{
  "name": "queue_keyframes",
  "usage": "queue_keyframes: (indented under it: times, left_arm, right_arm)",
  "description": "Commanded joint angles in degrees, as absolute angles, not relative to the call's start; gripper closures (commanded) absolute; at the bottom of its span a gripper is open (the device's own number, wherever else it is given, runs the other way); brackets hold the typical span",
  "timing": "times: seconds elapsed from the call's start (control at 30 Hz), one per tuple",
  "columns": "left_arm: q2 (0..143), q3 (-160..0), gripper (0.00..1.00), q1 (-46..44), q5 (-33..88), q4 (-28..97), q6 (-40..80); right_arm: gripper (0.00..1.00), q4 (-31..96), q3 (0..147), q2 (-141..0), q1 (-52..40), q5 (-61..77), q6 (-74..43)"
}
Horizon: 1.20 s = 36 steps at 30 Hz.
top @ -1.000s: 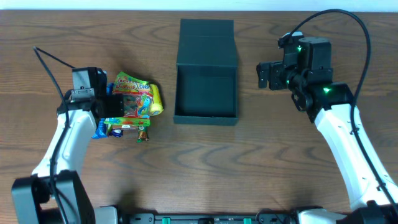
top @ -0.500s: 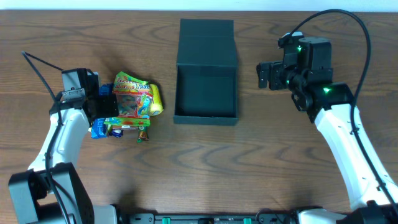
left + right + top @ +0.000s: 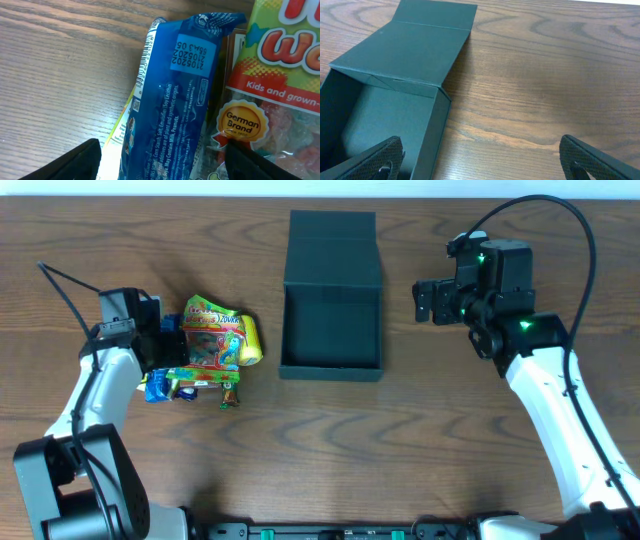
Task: Pack container
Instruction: 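Grasp the blue wrapped bar with the left gripper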
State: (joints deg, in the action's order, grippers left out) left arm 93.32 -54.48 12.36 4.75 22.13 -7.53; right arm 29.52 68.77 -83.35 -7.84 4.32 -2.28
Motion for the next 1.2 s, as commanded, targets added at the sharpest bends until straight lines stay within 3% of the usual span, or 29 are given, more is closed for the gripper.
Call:
queue_keyframes:
  times: [0.0, 0.5, 0.8, 1.0, 1.17]
  left_arm:
    - [95.81, -54.39, 0.21, 13.02, 3.01, 22.28, -7.51]
    - [98.48, -54.39, 0.32, 14.63, 2.59, 22.52, -7.51]
    - [99.0, -54.39, 0.48, 15.4, 3.99, 23.68, -7.49]
    - [98.78, -54.72, 0.5, 15.35, 5.21, 23.79, -5.93]
    - [97.91, -56.88, 0.6, 15.35, 6.07, 24.18, -5.52]
  right_arm:
    - [0.01, 29.58, 68.88, -82.72, -7.16, 4.36, -2.31]
    - [0.01, 29.56, 68.88, -82.72, -7.16, 4.34, -2.31]
    - [0.01, 29.56, 68.88, -82.72, -7.16, 4.34, -2.31]
    - [0.01, 29.56, 68.88, -82.72, -7.16, 4.36, -2.31]
    - [0.01, 29.56, 68.88, -82.72, -7.16, 4.36, -2.31]
